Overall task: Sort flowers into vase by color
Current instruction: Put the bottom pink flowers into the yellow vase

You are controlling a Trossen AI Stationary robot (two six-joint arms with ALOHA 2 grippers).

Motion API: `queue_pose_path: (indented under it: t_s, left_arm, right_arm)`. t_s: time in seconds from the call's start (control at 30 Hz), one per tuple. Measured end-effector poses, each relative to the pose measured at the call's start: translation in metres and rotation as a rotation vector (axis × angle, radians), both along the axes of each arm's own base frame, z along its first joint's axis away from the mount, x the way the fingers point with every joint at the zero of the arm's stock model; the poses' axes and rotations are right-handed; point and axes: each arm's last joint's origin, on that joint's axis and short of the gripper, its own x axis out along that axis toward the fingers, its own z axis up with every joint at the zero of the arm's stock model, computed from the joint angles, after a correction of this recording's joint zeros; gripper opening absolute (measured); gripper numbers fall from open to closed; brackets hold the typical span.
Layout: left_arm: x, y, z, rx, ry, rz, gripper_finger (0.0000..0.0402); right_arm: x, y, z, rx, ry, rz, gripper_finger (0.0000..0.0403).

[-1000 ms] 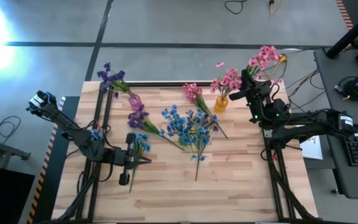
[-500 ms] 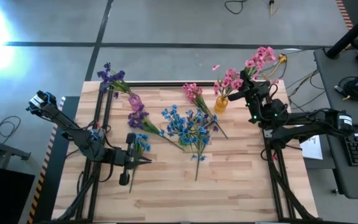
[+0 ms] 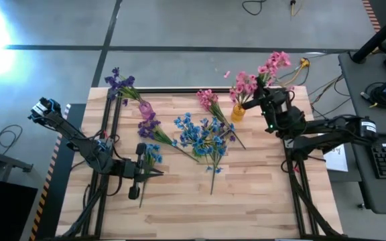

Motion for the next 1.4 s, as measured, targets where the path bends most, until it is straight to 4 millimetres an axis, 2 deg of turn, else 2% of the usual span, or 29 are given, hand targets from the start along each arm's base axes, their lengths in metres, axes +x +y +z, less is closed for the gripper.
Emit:
queue_pose_path:
  t_s: [1.4]
  left_arm:
    - [0.0,0.0001,0.0,0.004,-0.001,0.0,0.0]
  right_arm:
    - [0.0057,-0.0019,-0.0087,0.038,0.076,-0.003,0.0018]
